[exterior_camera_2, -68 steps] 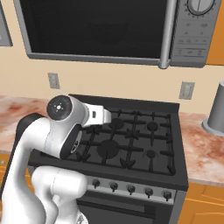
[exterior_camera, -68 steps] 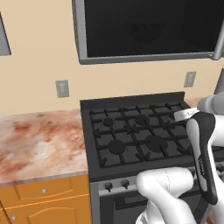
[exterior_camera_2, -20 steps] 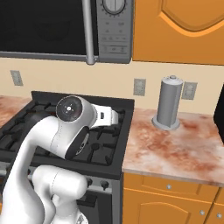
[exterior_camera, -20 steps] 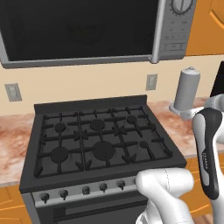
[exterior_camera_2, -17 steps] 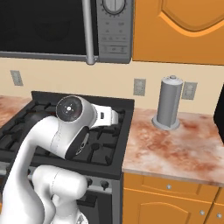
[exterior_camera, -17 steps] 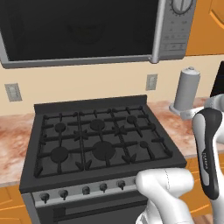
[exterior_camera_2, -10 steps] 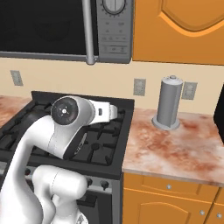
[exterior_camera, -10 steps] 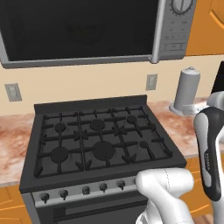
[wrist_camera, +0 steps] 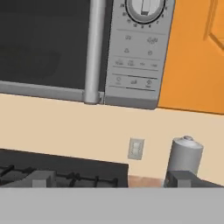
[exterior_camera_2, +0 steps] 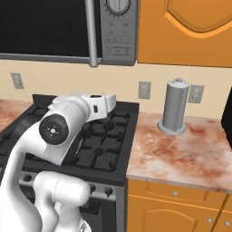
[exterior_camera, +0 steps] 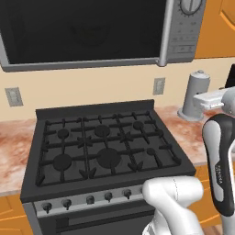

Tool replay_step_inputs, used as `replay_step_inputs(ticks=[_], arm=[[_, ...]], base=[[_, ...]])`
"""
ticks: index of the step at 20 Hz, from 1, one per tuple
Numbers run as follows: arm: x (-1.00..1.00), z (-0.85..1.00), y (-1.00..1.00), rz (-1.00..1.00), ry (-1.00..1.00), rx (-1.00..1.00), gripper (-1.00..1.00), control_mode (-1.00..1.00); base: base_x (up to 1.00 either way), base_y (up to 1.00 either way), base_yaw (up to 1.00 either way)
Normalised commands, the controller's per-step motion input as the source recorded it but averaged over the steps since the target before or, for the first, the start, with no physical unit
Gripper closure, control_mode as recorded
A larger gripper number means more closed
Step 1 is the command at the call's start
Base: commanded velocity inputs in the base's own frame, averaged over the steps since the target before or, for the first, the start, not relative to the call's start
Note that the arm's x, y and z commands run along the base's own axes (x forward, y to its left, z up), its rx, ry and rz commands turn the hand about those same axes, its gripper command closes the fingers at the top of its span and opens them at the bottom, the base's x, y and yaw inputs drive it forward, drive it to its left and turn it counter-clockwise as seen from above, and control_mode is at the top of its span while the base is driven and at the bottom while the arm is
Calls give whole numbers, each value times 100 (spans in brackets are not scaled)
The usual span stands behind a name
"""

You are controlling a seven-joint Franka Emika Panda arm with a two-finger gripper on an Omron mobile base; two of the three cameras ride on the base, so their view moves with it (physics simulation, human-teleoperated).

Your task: The microwave is finished heating the shrimp and potato. Take the bowl containing the food and place it on the dining counter.

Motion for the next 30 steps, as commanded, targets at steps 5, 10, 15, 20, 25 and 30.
replay_step_inputs(ticks=[5,10,15,20,25,30], arm=[[0,68,2,0,-34,1,-100,-100],[1,81,3,0,-21,2,-100,-100],[20,81,14,0,-6,0,-100,-100],[57,55,27,0,1,0,-100,-100],[62,5,51,1,2,-3,-100,-100],[72,0,18,0,11,0,-100,-100]], base=[[0,0,0],[0,0,0],[0,0,0],[0,0,0],[0,0,0],[0,0,0]])
